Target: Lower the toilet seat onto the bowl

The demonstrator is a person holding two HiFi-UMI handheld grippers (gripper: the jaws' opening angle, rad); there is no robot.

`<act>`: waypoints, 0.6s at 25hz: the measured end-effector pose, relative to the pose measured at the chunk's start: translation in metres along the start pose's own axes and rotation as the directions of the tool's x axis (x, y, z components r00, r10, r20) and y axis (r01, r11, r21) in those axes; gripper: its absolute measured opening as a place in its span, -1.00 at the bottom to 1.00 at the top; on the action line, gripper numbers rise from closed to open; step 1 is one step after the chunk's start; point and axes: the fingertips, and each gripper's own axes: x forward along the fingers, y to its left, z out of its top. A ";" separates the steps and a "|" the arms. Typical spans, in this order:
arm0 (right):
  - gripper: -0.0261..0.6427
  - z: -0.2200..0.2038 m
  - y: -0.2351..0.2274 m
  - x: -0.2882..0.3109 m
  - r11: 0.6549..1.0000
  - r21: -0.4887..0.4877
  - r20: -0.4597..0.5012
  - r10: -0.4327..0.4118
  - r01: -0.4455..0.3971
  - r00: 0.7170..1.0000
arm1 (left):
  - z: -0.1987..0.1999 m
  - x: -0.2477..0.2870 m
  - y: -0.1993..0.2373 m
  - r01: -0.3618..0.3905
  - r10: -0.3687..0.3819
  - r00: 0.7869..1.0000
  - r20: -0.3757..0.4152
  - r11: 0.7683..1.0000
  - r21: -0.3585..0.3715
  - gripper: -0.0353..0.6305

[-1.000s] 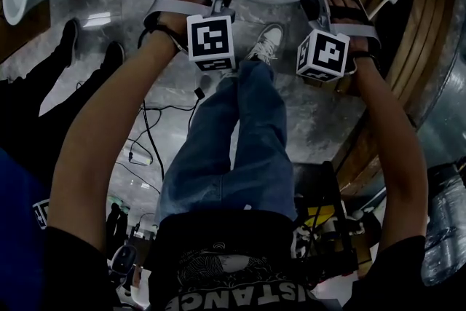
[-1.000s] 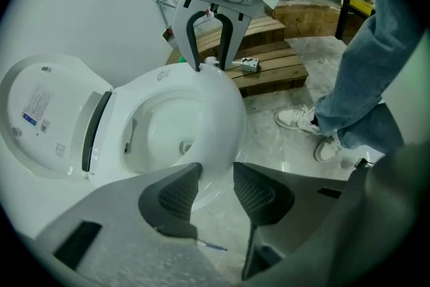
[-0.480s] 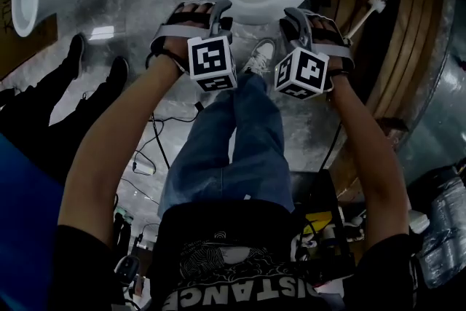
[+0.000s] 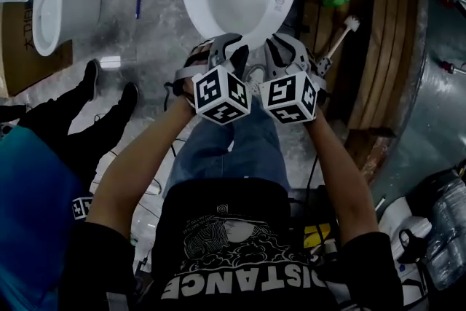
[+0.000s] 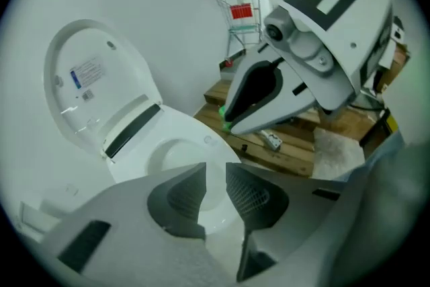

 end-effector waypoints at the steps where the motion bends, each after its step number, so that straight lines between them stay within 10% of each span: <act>1: -0.75 0.008 -0.006 -0.010 0.999 0.031 0.016 -0.010 0.010 1.000 | 0.011 -0.009 0.006 -0.014 0.015 1.000 0.020 0.999 -0.050 -0.60; 15: -0.80 0.102 -0.055 -0.157 0.922 0.387 0.299 -0.129 0.004 0.946 | 0.144 -0.134 0.028 -0.072 0.201 0.941 0.271 0.904 -0.422 -0.84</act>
